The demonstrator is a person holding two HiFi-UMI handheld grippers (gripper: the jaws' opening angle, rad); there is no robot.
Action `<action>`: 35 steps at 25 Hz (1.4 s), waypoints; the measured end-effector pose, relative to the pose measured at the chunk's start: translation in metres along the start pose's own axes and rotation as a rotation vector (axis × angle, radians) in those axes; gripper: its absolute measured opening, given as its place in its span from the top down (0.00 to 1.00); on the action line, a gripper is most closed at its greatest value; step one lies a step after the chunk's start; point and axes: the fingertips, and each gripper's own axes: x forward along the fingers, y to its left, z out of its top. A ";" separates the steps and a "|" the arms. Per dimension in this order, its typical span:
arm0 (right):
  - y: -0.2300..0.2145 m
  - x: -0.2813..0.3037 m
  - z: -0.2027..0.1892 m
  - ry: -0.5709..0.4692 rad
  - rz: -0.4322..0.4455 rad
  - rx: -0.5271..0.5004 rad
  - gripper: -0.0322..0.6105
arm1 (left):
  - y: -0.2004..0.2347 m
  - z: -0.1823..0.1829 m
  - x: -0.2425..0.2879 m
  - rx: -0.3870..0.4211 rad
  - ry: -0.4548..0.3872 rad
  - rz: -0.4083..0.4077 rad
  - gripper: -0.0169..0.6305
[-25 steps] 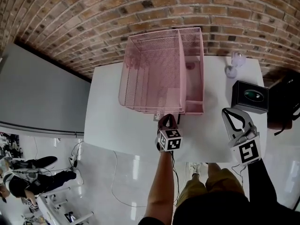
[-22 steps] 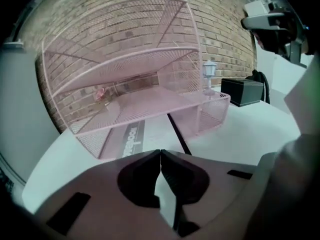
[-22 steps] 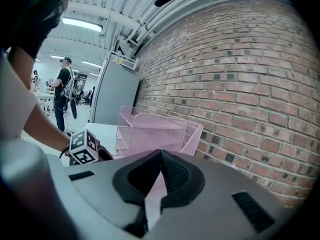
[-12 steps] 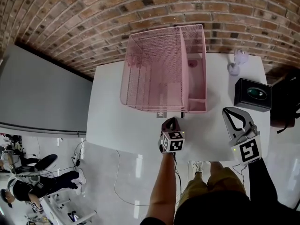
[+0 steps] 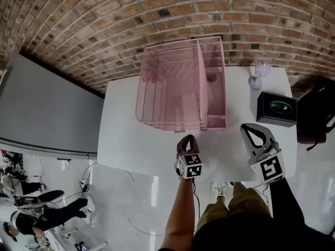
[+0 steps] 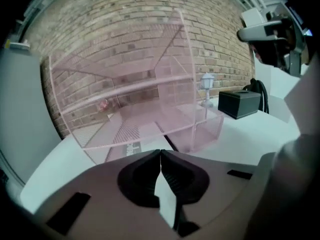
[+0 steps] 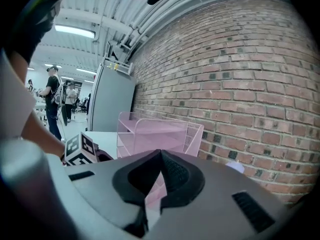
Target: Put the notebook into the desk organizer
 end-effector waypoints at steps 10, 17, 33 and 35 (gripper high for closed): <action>0.011 -0.015 0.081 -0.171 -0.033 -0.034 0.92 | 0.020 0.143 -0.133 -0.022 -0.350 0.064 0.95; 0.022 -0.035 0.124 -0.242 -0.059 -0.073 0.92 | 0.022 0.214 -0.208 0.020 -0.516 0.064 0.95; 0.046 -0.065 0.140 -0.304 -0.087 -0.073 0.92 | 0.022 0.226 -0.267 0.029 -0.621 0.028 0.95; 0.049 -0.069 0.139 -0.309 -0.084 -0.073 0.92 | 0.018 0.226 -0.272 0.029 -0.630 0.024 0.95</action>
